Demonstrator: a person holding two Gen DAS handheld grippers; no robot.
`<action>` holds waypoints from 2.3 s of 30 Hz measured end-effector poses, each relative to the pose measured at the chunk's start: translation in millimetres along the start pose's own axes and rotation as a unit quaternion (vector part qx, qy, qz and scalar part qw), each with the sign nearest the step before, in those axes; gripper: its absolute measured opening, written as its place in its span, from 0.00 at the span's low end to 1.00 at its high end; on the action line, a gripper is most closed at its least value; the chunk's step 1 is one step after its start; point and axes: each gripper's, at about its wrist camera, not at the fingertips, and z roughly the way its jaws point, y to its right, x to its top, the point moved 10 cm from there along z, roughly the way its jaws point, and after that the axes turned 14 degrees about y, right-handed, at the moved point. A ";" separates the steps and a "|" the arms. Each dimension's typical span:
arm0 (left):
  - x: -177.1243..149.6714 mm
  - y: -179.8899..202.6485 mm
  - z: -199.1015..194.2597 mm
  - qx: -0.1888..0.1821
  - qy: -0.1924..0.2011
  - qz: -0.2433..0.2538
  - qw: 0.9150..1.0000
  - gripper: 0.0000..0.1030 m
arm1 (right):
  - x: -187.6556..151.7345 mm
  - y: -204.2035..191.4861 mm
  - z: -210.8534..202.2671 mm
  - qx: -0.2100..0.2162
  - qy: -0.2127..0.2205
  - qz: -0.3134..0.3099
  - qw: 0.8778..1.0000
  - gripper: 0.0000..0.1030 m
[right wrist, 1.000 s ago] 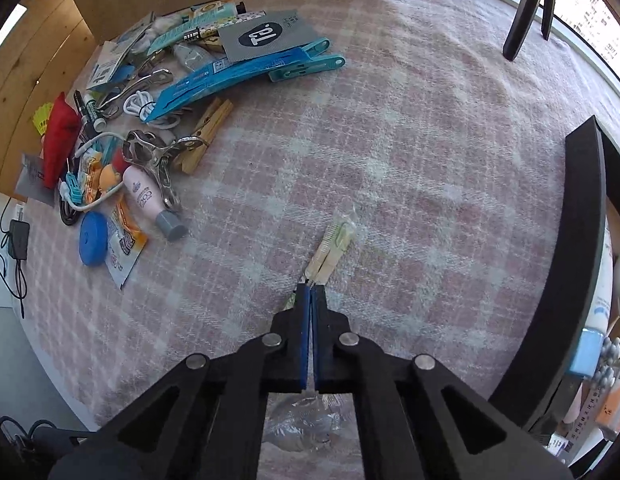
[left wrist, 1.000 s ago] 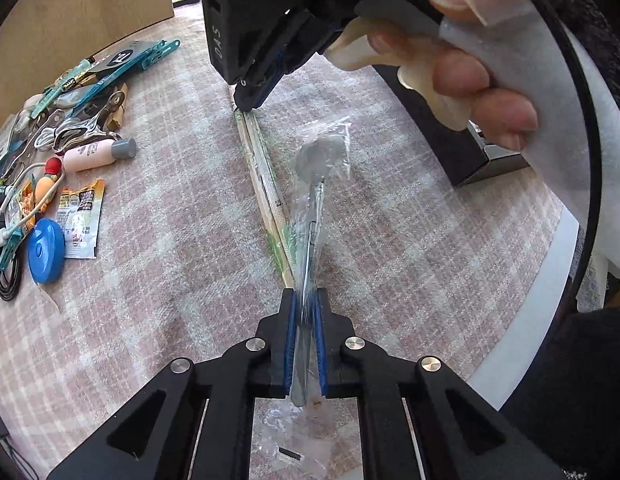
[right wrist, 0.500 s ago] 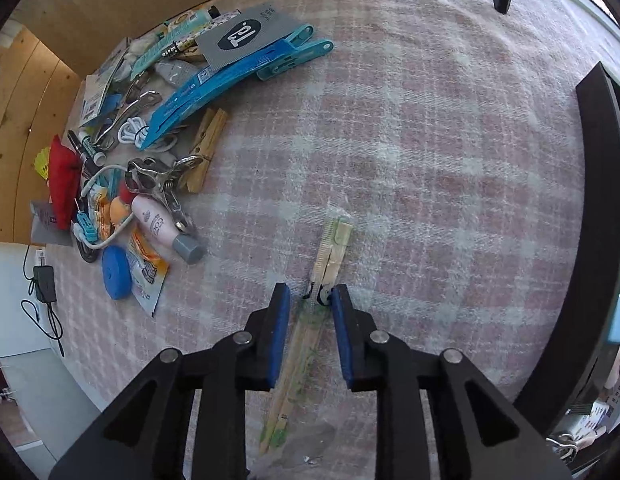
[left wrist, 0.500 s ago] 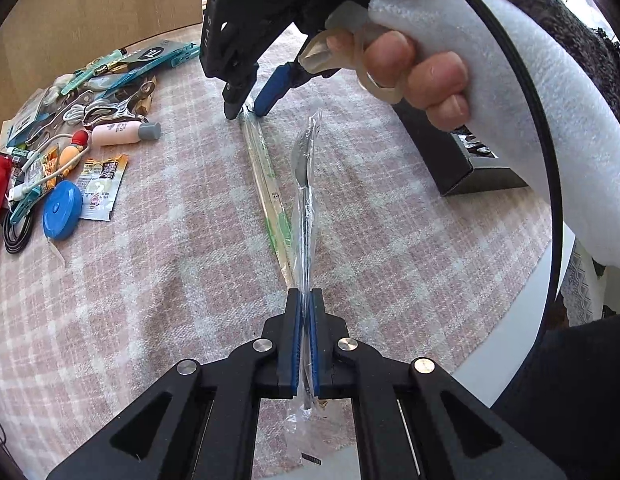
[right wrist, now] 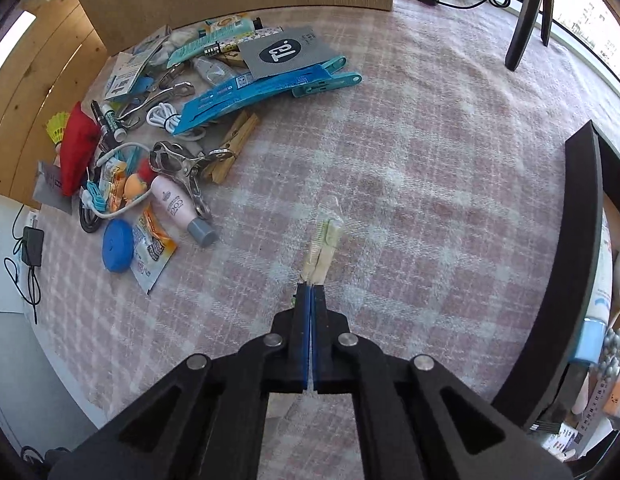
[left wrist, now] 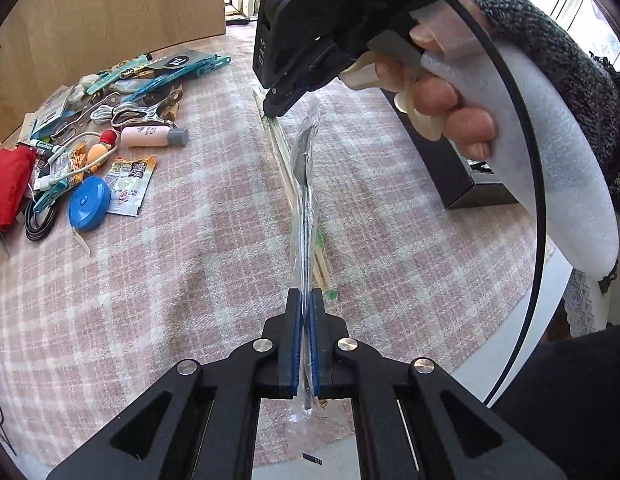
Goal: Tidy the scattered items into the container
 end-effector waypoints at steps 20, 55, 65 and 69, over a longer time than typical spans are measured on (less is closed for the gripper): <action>-4.2 -43.0 -15.8 0.056 0.023 -0.073 0.996 0.03 | 15.0 12.6 -44.5 0.025 0.025 0.008 0.999 0.00; 7.7 -49.3 -21.1 0.057 0.040 -0.096 0.993 0.03 | -54.9 6.2 41.7 0.015 -0.048 0.001 0.999 0.02; 10.4 -47.7 -19.0 0.048 0.046 -0.099 0.993 0.03 | -63.1 -7.7 35.0 -0.024 0.000 -0.051 0.998 0.12; 9.4 -52.5 -15.5 0.043 0.047 -0.100 0.993 0.03 | -68.5 -11.3 29.2 -0.044 0.019 -0.094 0.994 0.12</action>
